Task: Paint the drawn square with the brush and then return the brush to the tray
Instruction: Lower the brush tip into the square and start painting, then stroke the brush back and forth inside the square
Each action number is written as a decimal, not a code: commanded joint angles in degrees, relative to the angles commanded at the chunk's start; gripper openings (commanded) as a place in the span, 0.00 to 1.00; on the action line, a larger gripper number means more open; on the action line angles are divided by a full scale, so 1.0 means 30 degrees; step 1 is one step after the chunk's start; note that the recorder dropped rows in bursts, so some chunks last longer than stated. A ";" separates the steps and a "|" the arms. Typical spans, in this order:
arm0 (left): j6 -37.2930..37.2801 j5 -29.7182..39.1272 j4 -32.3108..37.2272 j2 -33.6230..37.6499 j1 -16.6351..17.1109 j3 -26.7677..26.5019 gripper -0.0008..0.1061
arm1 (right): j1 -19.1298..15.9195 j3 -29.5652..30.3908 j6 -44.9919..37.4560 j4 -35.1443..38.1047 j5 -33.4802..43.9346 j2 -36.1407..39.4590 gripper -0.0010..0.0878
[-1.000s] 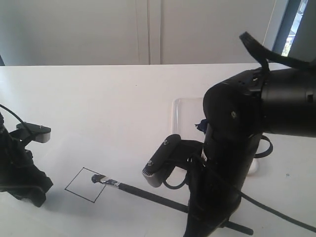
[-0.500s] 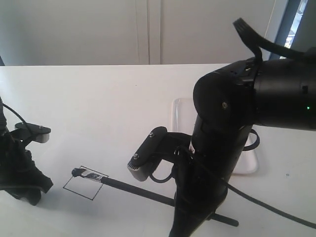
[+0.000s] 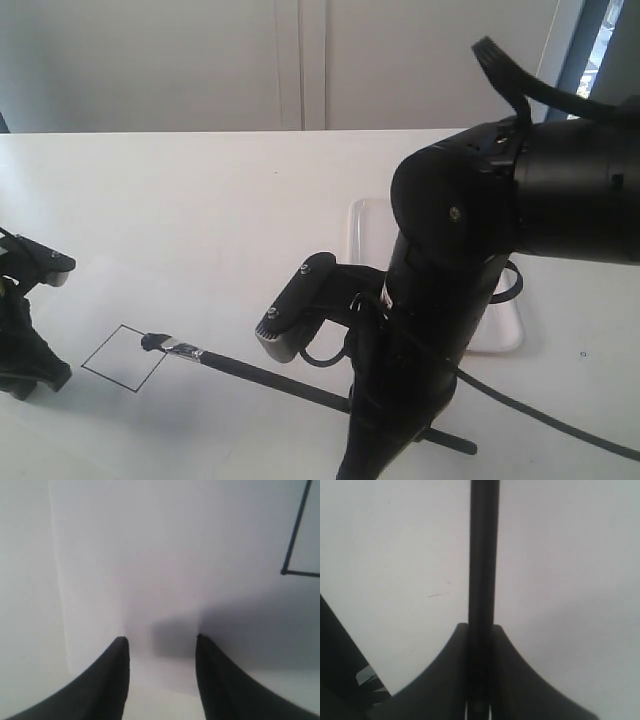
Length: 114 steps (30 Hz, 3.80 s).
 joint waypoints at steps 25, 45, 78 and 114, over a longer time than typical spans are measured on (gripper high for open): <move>0.1218 -0.0658 -0.1563 0.0000 0.0000 0.0000 0.45 | 0.0000 -0.3459 0.0000 0.0032 -0.0532 0.3958 0.01; 0.1764 -0.0744 -0.2452 0.0575 0.0000 0.0000 0.45 | 0.1794 -0.3790 0.1423 -0.3424 -0.1616 0.4976 0.01; 0.1764 -0.0818 -0.2751 0.0575 0.0000 0.0000 0.45 | 0.1794 -0.3790 0.2019 -0.3859 -0.2619 0.5855 0.01; 0.1799 -0.1104 -0.2785 0.0575 0.0000 0.0000 0.45 | 0.1794 -0.4765 0.0916 -0.3355 -0.2400 0.6362 0.01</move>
